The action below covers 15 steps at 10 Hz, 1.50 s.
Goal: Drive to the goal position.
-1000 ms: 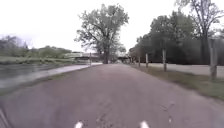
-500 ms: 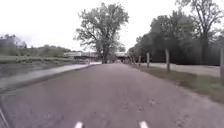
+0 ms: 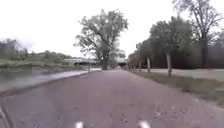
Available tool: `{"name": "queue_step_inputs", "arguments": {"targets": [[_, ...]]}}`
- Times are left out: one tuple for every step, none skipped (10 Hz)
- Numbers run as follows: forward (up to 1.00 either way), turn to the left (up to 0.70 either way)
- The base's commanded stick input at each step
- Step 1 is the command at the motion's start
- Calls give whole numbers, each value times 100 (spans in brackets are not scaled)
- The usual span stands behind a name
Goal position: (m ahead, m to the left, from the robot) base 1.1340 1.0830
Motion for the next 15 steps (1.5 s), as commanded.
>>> {"name": "queue_step_inputs", "arguments": {"targets": [[70,0],[70,0],[70,0],[70,0],[70,0],[70,0],[70,0],[70,0],[70,0],[70,0],[70,0],[70,0],[70,0],[70,0],[70,0]]}}
